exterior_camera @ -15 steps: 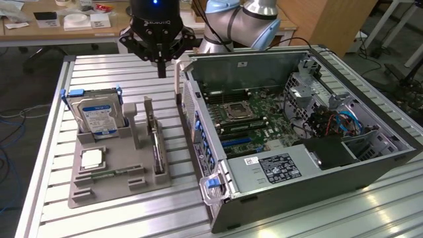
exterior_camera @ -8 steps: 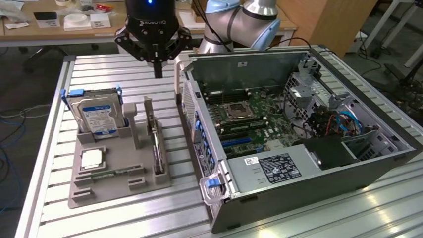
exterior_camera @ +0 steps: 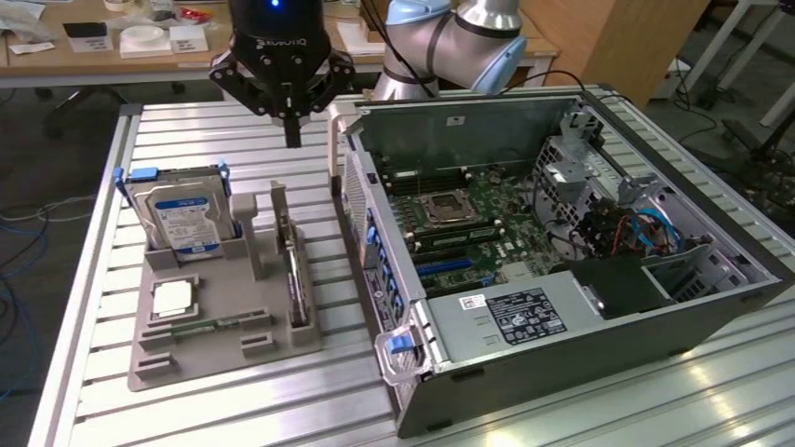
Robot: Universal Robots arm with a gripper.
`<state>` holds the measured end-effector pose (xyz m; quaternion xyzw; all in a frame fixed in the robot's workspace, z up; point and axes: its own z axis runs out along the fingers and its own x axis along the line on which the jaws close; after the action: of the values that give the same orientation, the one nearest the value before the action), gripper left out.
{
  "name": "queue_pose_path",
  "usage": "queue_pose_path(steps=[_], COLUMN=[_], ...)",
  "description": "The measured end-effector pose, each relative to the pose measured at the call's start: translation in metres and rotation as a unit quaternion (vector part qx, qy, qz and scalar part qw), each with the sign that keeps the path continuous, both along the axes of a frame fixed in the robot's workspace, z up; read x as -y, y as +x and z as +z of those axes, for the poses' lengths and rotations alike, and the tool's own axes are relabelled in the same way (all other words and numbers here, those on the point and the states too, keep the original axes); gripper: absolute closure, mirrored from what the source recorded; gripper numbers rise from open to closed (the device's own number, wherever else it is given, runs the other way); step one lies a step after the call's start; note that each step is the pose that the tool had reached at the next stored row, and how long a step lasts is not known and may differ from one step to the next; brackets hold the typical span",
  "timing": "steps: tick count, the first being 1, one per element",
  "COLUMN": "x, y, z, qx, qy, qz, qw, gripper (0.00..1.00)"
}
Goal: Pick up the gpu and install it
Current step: 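Reach for the gpu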
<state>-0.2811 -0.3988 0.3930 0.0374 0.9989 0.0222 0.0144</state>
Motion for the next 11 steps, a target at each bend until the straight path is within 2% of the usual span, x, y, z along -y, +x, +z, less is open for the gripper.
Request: queue_pose_path(steps=[11], x=[0.0000], y=[-0.0069], z=[0.0000], qx=[0.0002], qy=[0.0000], qz=[0.000], qw=[1.0000], gripper=[0.89])
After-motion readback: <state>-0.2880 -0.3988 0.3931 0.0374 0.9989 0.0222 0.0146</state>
